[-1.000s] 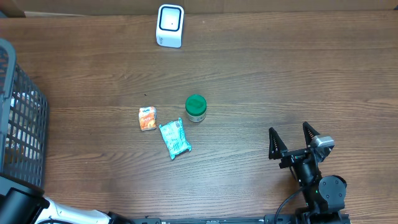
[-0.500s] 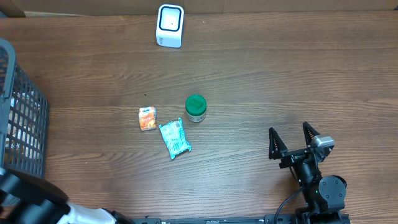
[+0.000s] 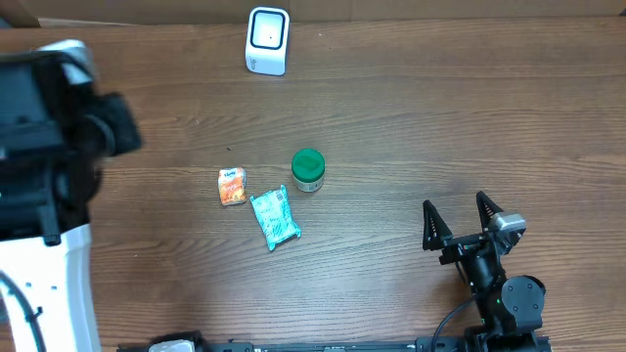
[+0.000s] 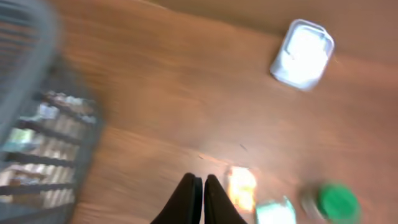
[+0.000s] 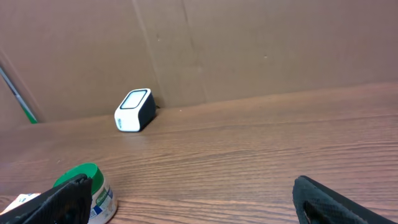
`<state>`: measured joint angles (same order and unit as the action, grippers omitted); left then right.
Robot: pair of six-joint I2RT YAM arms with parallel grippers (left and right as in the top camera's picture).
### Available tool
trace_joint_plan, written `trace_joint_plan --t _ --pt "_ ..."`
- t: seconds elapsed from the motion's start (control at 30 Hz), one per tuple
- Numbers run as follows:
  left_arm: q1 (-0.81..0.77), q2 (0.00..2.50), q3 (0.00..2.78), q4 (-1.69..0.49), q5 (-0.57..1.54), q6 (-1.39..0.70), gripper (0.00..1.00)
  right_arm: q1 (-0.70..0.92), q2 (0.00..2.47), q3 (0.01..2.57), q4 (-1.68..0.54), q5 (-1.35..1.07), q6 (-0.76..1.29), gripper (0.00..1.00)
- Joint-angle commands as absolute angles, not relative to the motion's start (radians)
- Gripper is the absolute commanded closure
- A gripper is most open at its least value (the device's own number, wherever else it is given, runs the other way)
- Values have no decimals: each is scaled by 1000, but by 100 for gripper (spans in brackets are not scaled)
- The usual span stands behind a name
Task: Scan the item barcode
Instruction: 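Reach the left gripper into the basket and grasp the teal Kleenex pack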
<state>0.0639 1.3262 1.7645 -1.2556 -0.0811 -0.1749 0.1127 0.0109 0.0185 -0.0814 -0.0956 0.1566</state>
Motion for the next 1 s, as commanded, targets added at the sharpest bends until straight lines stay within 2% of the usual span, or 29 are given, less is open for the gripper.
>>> trace_joint_plan --t 0.0,0.1,0.13,0.2,0.27,0.33,0.4,0.53,0.57,0.67,0.8,0.87,0.97 --pt "-75 1355 1679 -1278 -176 -216 96 118 5 8 -77 -83 152 0" --pt "-72 1354 1669 -1259 -236 -255 96 118 5 8 -77 -83 152 0" --pt "-62 1351 1673 -1243 -237 -254 92 118 5 8 -77 -83 152 0" --pt "-23 1345 1694 -1212 -247 -239 51 118 5 8 -77 -83 152 0" --pt "46 1344 1729 -1190 -247 -223 32 118 5 8 -77 -83 152 0" --pt "125 1344 1755 -1169 -247 -220 20 118 5 8 -77 -83 152 0" --pt "250 1344 1778 -1136 -234 -221 13 118 5 8 -77 -83 152 0" --pt "557 1357 1779 -1067 -168 -273 10 118 5 8 -77 -83 152 0" --pt "651 1374 1779 -1028 -128 -278 11 118 5 8 -77 -83 152 0" --pt "799 1439 1779 -977 -71 -278 15 118 5 8 -77 -83 152 0" --pt "905 1568 1779 -1017 -70 -268 23 118 5 8 -77 -83 152 0" --pt "942 1655 1779 -1042 -70 -257 32 118 5 8 -77 -83 152 0" --pt "962 1783 1779 -1037 -71 -257 34 118 5 8 -77 -83 152 0"
